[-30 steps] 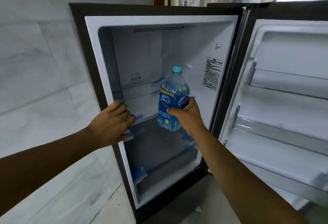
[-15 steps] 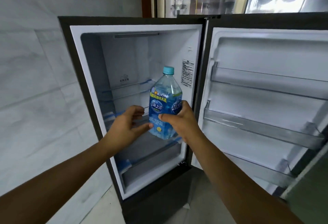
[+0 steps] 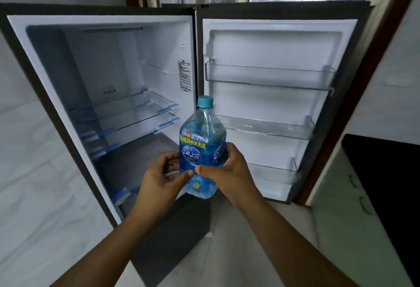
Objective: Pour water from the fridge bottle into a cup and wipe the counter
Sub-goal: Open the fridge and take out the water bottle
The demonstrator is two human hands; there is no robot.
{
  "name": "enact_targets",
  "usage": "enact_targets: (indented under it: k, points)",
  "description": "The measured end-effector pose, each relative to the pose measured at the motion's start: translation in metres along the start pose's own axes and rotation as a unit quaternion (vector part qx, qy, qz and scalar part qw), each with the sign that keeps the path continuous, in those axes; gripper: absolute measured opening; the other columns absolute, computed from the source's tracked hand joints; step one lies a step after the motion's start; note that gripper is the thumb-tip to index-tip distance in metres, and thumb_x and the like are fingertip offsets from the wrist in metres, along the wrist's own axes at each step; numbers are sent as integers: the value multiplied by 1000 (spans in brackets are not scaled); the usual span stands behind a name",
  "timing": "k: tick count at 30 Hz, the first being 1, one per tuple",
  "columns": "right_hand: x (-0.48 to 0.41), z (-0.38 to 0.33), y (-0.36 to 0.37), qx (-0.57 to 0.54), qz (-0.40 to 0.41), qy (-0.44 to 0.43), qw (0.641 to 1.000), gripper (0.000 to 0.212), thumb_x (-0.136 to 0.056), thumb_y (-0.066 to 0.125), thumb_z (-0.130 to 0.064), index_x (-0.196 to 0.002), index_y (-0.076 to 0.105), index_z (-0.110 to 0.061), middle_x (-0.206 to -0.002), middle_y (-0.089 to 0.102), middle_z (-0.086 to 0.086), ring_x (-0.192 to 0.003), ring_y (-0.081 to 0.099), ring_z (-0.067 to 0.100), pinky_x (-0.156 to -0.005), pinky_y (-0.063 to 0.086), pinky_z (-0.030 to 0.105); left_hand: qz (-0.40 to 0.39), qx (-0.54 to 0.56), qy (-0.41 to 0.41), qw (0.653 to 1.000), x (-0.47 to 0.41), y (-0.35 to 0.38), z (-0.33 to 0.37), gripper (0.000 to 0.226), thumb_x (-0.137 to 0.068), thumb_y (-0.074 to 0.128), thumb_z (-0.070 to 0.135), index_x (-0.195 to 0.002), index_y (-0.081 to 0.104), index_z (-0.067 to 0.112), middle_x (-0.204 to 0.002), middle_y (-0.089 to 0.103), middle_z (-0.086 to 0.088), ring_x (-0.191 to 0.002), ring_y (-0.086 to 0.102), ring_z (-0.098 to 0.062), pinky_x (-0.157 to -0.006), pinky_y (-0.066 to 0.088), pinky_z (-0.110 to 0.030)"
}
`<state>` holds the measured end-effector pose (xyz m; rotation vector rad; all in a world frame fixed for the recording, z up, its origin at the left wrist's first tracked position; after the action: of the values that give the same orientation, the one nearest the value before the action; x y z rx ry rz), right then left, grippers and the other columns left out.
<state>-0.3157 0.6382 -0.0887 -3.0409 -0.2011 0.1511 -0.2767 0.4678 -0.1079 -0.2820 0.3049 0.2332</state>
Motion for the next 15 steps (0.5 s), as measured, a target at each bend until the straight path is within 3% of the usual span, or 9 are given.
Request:
enact_targets:
  k: [5,9,15]
  points:
    - [72,9,-22,-5,109,17,994,62,-70,88,-6,-119,52,-19,-106,64,-14,-85,64,-16,-64,54,11,-101,52,29,993,37,23,1,43,-81,75,0,-119,59,12,-105,71,7,-98,69,-4,-73,59,-19]
    - [135,14,-28,-28,209,38,977,62,-68,89,-1,-114,55,-24,-109,68,-4,-89,69,-4,-68,58,20,-193,89,46,976,66,36,7,46,-78,77,0,-111,58,25,-99,70,25,-93,68,2,-70,57,-16]
    - [248,12,-43,2,360,53,932,64,-64,90,-2,-116,58,-20,-107,70,-3,-94,70,6,-71,59,22,-320,151,21,935,132,67,19,55,-70,87,28,-119,61,23,-111,70,-3,-102,70,-21,-82,61,-38]
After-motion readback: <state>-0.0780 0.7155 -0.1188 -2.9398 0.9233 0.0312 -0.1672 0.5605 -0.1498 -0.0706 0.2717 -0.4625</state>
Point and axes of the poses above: each hand's wrist, its own x-axis away from the middle knuckle, its own y-axis out of the palm, z = x × y, the point moved 2 cm from there along -x, towards the middle knuckle
